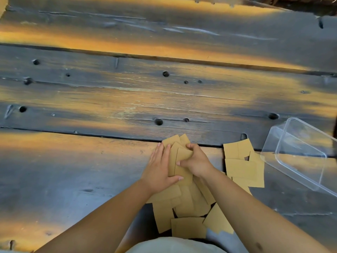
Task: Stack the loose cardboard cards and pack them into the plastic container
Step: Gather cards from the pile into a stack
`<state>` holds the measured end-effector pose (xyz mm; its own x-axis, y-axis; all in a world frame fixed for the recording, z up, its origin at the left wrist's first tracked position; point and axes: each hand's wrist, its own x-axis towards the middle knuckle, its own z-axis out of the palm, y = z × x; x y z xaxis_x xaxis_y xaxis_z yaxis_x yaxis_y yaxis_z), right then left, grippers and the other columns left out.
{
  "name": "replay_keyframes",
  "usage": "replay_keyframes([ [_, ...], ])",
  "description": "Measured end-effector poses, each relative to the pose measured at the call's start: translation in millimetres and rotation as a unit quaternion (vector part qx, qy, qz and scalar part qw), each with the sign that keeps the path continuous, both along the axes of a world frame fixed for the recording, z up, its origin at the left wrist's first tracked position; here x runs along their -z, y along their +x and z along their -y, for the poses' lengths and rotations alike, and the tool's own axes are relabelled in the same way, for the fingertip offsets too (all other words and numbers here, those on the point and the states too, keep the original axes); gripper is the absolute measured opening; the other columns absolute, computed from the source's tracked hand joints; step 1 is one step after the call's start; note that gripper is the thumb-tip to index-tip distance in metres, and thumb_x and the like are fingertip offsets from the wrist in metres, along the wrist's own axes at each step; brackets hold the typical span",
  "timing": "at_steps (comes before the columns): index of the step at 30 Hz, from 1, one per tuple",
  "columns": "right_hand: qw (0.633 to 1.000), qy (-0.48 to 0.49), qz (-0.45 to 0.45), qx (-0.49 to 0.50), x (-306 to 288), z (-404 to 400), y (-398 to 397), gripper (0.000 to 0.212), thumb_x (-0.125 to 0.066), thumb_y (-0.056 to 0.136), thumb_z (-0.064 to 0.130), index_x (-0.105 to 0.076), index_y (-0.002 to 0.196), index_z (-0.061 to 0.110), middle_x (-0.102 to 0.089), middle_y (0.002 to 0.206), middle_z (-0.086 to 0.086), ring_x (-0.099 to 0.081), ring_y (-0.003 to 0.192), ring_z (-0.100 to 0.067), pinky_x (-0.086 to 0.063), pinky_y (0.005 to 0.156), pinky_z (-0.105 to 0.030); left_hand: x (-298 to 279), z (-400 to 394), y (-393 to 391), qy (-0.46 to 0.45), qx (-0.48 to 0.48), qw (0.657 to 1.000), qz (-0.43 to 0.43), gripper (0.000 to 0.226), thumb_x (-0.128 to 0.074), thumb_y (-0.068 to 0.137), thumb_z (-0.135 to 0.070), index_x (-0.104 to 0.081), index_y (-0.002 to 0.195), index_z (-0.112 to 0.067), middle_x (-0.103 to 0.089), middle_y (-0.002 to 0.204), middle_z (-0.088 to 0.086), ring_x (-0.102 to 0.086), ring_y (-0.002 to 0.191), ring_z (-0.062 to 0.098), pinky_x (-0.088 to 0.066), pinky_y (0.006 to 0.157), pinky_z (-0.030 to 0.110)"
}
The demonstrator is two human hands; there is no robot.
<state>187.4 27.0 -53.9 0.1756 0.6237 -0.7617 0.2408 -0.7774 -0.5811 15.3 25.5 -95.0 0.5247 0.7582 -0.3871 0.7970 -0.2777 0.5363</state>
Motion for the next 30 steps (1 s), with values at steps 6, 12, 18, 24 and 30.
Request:
replay_keyframes([
  [6, 0.993, 0.04, 0.104, -0.045, 6, 8, -15, 0.075, -0.085, 0.068, 0.022, -0.047, 0.132, 0.023, -0.018, 0.146, 0.001, -0.032, 0.133, -0.015, -0.026, 0.099, -0.017, 2, -4, -8, 0.007, 0.019, 1.0, 0.003, 0.12, -0.054, 0.069, -0.079, 0.012, 0.151, -0.022, 0.01, 0.16, -0.001, 0.029, 0.139, 0.005, 0.004, 0.118, 0.033],
  [12, 0.993, 0.065, 0.092, -0.024, 7, 9, -17, 0.1, -0.086, 0.064, 0.013, -0.026, 0.144, 0.024, -0.034, 0.133, 0.008, -0.039, 0.118, -0.009, -0.035, 0.09, -0.022, 2, -3, -5, 0.033, 0.048, 0.997, -0.05, 0.118, -0.043, 0.069, -0.085, 0.013, 0.15, -0.02, 0.015, 0.16, 0.003, 0.027, 0.142, 0.015, 0.005, 0.119, 0.038],
  [18, 0.997, 0.044, 0.046, -0.046, 3, 10, -11, 0.045, -0.082, 0.069, 0.019, -0.054, 0.103, 0.028, -0.061, 0.104, 0.009, -0.059, 0.1, -0.015, -0.05, 0.083, -0.034, 2, -2, -5, 0.045, 0.049, 0.995, -0.076, 0.116, -0.033, 0.067, -0.09, 0.018, 0.149, -0.025, 0.013, 0.16, 0.001, 0.031, 0.141, 0.024, 0.011, 0.117, 0.045],
  [24, 0.996, 0.073, -0.042, -0.018, -7, 7, -6, 0.05, -0.082, 0.069, 0.013, -0.054, 0.106, 0.031, -0.068, 0.1, 0.003, -0.065, 0.093, -0.017, -0.056, 0.079, -0.041, -4, -3, -3, 0.005, 0.017, 1.0, 0.01, 0.111, -0.05, 0.075, -0.076, 0.019, 0.149, -0.028, 0.004, 0.16, 0.003, 0.006, 0.146, 0.019, -0.003, 0.116, 0.041],
  [30, 0.994, 0.096, -0.058, -0.003, -11, 5, -9, 0.046, -0.082, 0.068, 0.012, -0.054, 0.1, 0.031, -0.07, 0.096, 0.0, -0.068, 0.089, -0.019, -0.057, 0.076, -0.046, -14, -6, -11, -0.047, -0.017, 0.992, 0.113, 0.114, -0.066, 0.079, -0.058, 0.019, 0.148, -0.028, 0.007, 0.158, -0.008, 0.01, 0.142, 0.004, -0.003, 0.117, 0.032],
])
